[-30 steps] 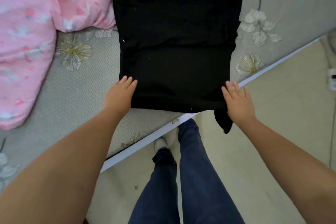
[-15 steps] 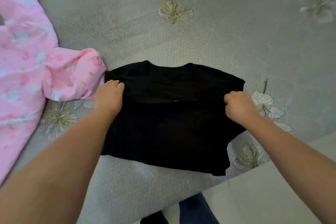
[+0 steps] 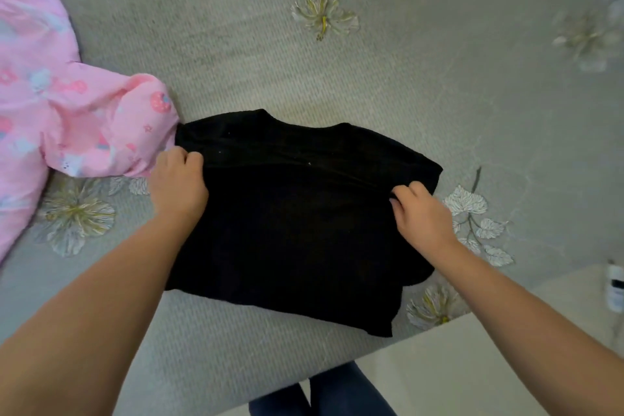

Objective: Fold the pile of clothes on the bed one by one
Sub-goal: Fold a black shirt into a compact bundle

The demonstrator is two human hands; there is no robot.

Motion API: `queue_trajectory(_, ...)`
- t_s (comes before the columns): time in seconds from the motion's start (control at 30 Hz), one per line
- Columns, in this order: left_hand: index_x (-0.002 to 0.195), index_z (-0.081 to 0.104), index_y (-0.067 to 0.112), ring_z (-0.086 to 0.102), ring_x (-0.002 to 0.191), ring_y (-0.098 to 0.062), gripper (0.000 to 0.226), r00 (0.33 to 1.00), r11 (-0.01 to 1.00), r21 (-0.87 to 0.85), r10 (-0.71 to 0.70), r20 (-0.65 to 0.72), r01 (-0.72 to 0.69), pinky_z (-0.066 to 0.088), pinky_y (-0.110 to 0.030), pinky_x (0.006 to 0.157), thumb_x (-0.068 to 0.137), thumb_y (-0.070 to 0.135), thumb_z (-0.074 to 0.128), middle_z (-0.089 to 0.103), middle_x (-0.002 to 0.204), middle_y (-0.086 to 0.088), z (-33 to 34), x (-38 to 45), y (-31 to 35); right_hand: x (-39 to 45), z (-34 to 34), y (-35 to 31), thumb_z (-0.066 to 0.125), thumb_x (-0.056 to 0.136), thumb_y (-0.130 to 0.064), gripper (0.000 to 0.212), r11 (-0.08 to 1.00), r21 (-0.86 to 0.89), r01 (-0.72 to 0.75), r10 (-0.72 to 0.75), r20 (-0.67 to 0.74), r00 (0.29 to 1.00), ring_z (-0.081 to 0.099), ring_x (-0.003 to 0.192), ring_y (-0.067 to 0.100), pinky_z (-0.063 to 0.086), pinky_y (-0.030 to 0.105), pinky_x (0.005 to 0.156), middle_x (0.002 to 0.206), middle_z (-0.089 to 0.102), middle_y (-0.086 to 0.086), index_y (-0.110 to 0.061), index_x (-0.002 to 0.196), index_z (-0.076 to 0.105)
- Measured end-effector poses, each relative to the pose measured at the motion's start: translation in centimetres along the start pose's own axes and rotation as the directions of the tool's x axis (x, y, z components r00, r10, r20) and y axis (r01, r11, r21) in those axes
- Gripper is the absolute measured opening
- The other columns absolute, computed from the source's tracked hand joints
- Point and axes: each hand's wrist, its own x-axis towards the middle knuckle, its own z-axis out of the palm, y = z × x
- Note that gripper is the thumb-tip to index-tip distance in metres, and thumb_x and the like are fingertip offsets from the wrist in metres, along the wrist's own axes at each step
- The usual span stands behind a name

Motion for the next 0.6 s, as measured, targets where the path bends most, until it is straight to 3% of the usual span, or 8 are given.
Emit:
queue_trajectory(0.07,0.099,0.056,-0.012,0.042,0.102,-0.043,0.024,1.000,1.000,-0.012,-0.008,-0.030,0.008,0.034,-0.051,0.072,0.078,-0.014,0.044,0.047,0.105,-0.034,-1.7,1.0,0.2,1.6,-2.2,0.1,0.069,0.075,-0.008,0.018,0.994,-0.080,0.072,-0.081,-0.118,0.990,0.050,0.037,0.029,0.031,0.023,0.036,0.057,0.054,0.016,0.003,0.064,0.060)
queue_trajectory(0.17,0.104,0.053,-0.010,0.041,0.106,-0.042,0.023,0.996,0.992,0.088,0.085,-0.004,-0.085,0.037,-0.051,0.069,0.084,-0.008,0.042,0.046,0.110,-0.033,-3.8,3.7,-0.6,5.1,-4.4,0.7,0.052,0.080,-0.027,0.036,0.980,-0.158,0.122,-0.149,-0.170,0.974,0.049,0.035,0.027,0.027,0.020,0.038,0.050,0.052,0.013,0.000,0.056,0.055)
queue_trajectory(0.23,0.105,0.053,-0.009,0.042,0.106,-0.040,0.023,0.978,0.959,0.193,0.207,0.010,-0.205,0.036,-0.048,0.067,0.088,-0.002,0.040,0.047,0.110,-0.030,-4.3,6.5,-1.5,7.8,-4.5,1.1,0.068,0.078,-0.023,0.034,0.968,-0.192,0.160,-0.183,-0.112,0.977,0.051,0.039,0.029,0.032,0.025,0.037,0.052,0.053,0.015,0.001,0.058,0.055)
queue_trajectory(0.27,0.101,0.054,-0.009,0.045,0.103,-0.039,0.024,0.964,0.939,0.229,0.266,-0.011,-0.257,0.035,-0.046,0.066,0.089,0.001,0.037,0.049,0.106,-0.030,-4.4,8.1,-1.8,9.3,-4.1,1.3,0.071,0.078,-0.020,0.030,0.964,-0.206,0.165,-0.185,-0.078,0.980,0.054,0.045,0.032,0.037,0.030,0.040,0.057,0.055,0.018,0.002,0.063,0.057)
queue_trajectory(0.33,0.094,0.055,-0.011,0.050,0.093,-0.041,0.032,0.940,0.920,0.250,0.331,-0.082,-0.302,0.034,-0.047,0.066,0.086,0.005,0.029,0.053,0.096,-0.031,-4.0,10.6,-1.8,11.5,-2.6,1.7,0.059,0.087,-0.024,0.027,0.959,-0.268,0.090,-0.102,-0.034,0.994,0.058,0.071,0.035,0.042,0.039,0.060,0.082,0.060,0.021,0.004,0.087,0.060)
queue_trajectory(0.43,0.117,0.047,-0.006,0.041,0.111,-0.038,0.034,0.982,0.956,0.247,0.180,-0.060,-0.160,0.029,-0.047,0.084,0.085,0.001,0.037,0.047,0.115,-0.029,-1.6,11.8,-1.0,12.4,0.3,1.9,0.042,0.094,-0.029,0.044,0.928,-0.359,-0.095,0.102,0.000,0.995,0.041,0.116,0.030,0.029,0.041,0.091,0.127,0.045,0.016,-0.005,0.129,0.040)
queue_trajectory(0.53,0.140,0.029,0.003,0.020,0.136,-0.031,0.050,0.970,0.955,0.182,0.218,0.103,-0.234,0.016,-0.043,0.105,0.092,0.011,0.039,0.028,0.145,-0.020,2.2,8.5,1.1,9.2,2.7,0.5,0.044,0.093,-0.026,0.048,0.953,-0.268,-0.139,0.160,0.057,0.985,0.022,0.135,0.029,0.014,0.047,0.107,0.144,0.031,0.017,-0.006,0.135,0.037)
queue_trajectory(0.6,0.141,0.028,0.005,0.013,0.141,-0.028,0.050,0.949,0.951,0.069,0.290,0.122,-0.300,0.010,-0.041,0.111,0.095,0.018,0.038,0.023,0.150,-0.015,4.7,4.4,2.7,5.4,3.3,-0.4,0.053,0.089,-0.024,0.046,0.966,-0.140,-0.219,0.219,-0.014,0.976,0.026,0.135,0.034,0.014,0.052,0.108,0.141,0.038,0.020,-0.002,0.129,0.046)
